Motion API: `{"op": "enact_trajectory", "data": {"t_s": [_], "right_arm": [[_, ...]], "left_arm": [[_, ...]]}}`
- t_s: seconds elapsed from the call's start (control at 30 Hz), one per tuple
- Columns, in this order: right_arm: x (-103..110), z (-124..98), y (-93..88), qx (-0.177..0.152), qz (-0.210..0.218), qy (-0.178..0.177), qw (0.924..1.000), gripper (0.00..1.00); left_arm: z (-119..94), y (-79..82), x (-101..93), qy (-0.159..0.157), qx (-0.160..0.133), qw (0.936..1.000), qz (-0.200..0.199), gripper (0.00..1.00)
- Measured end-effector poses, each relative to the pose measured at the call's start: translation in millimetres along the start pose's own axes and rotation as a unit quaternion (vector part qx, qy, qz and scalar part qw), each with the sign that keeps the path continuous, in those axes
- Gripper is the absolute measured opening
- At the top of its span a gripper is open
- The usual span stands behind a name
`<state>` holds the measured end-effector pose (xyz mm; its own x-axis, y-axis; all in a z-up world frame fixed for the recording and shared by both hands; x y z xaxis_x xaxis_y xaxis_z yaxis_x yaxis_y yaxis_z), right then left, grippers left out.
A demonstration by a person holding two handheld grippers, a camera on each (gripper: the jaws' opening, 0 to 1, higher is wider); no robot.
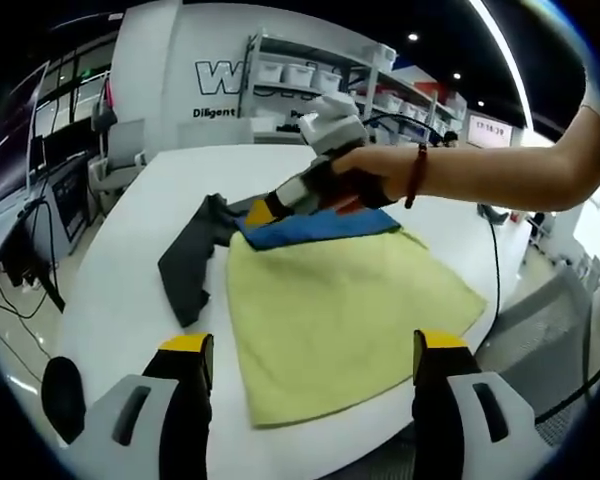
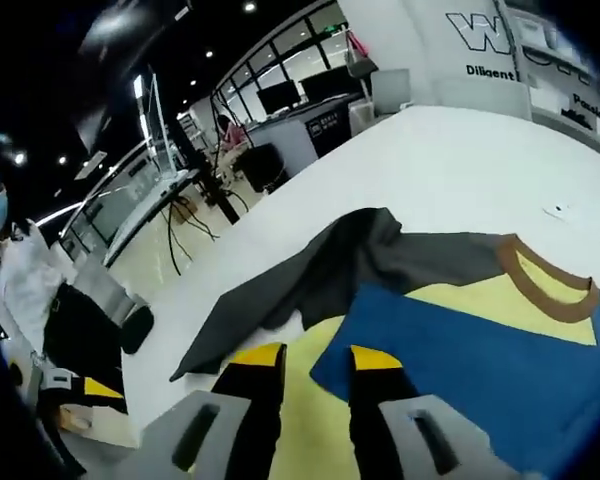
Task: Fold the garment on the visible template until the final outline fits inside the template.
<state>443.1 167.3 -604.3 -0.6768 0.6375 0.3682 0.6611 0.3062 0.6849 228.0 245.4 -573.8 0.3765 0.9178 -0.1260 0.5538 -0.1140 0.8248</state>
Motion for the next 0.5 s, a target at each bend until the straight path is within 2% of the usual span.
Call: {"op": "enact_trajectory", "data": {"t_s": [0.03, 0.23, 0.3, 0.5], "right_arm": [[-9, -11, 5.6, -0.016, -0.005, -0.023, 0.9996, 0.27], [-28, -41, 8.7, -0.039, -0.013, -0.058, 0.9974, 0.40], [-44, -60, 3.0, -0.043, -0.013, -0.081, 0.9957, 0.41], [-74, -95, -14.2, -0.046, 0.005, -0.120, 0.9917, 0.42]], "left_arm": [[0, 0.2, 0.6, 0.003, -0.001, 1.0000, 0.002, 0.86], [2, -1.9, 1.3, 0.006, 0.009, 0.9999, -0.003, 0.96], [2, -2.2, 2.8, 0.009, 0.011, 0.9999, -0.003, 0.96], [2, 1.2, 7.7, 0.011, 0.022, 0.9996, -0.012, 0.96]]}}
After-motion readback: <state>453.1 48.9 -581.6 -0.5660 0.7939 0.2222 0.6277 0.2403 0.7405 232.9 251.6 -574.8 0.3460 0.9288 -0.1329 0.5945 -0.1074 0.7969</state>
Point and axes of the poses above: the point that each gripper's makers call its tool centre point, and the gripper's own axes: z roughly forward along the fingers, x roughly to its left, y roughly out of its top, the point moved 5 cm from there along -z, roughly backward along the fingers, and after that the axes turned 2 degrees about y, right-handed, at the moved point
